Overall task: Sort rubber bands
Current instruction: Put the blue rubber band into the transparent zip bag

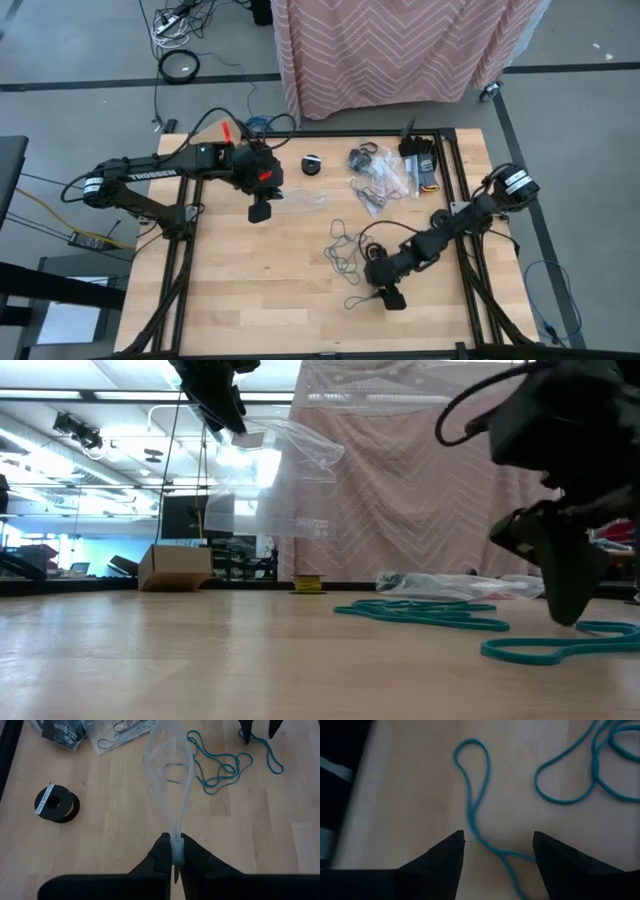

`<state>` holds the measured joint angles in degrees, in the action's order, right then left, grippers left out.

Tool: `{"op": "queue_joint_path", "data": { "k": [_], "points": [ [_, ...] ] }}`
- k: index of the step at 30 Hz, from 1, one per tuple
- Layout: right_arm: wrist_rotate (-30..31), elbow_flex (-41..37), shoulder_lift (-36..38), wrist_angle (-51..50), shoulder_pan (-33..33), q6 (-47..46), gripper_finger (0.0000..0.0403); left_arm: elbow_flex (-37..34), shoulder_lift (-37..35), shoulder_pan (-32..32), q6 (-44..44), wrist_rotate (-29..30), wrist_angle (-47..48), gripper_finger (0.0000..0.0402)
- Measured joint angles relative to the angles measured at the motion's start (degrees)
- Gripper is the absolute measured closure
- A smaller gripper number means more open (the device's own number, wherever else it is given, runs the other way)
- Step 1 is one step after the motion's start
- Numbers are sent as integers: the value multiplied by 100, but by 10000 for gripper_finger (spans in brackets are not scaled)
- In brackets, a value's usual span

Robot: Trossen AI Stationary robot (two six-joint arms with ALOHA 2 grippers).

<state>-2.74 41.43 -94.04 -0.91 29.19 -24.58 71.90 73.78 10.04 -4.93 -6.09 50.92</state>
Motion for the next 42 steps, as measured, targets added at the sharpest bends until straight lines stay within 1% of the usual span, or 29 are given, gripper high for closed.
{"op": "queue_joint_path", "data": {
  "k": [2,5,9,12,14,16,17,18,21,24,29,32,34,38,42],
  "points": [
    [241,6,-172,71,101,206,180,0,0,0,-8,-5,2,378],
    [333,74,-502,181,235,468,193,0,0,0,-14,-5,2,378],
    [705,201,-798,241,474,1172,222,0,2,-2,-28,-10,12,378],
    [862,208,-839,234,556,1136,268,0,2,-2,-44,-15,71,378],
    [831,208,-839,234,555,783,314,0,2,-2,-44,-13,88,378],
    [837,208,-807,198,554,359,369,0,2,-2,-44,-13,132,378],
    [835,208,-804,179,531,138,385,0,2,-2,-44,-11,123,378],
    [837,213,-773,144,510,-117,391,0,2,-2,-44,-10,122,378],
    [820,309,-668,-81,353,-754,398,0,2,-2,-44,4,120,378],
    [892,404,-456,-308,156,-941,401,0,2,-2,-53,11,73,378],
    [1609,653,157,-1031,-108,-1011,403,0,2,-2,-72,11,-98,378],
    [1876,847,570,-1701,-192,-988,403,-1,2,-2,-74,11,-235,378],
    [2216,990,877,-2033,-293,-982,403,-2,2,-2,-75,10,-300,378],
    [2737,1260,1447,-2441,-461,-809,403,-2,4,-2,-67,11,-611,378],
    [3244,1599,1892,-2594,-602,-579,403,-2,25,-2,-54,9,-921,378]
  ]
}}
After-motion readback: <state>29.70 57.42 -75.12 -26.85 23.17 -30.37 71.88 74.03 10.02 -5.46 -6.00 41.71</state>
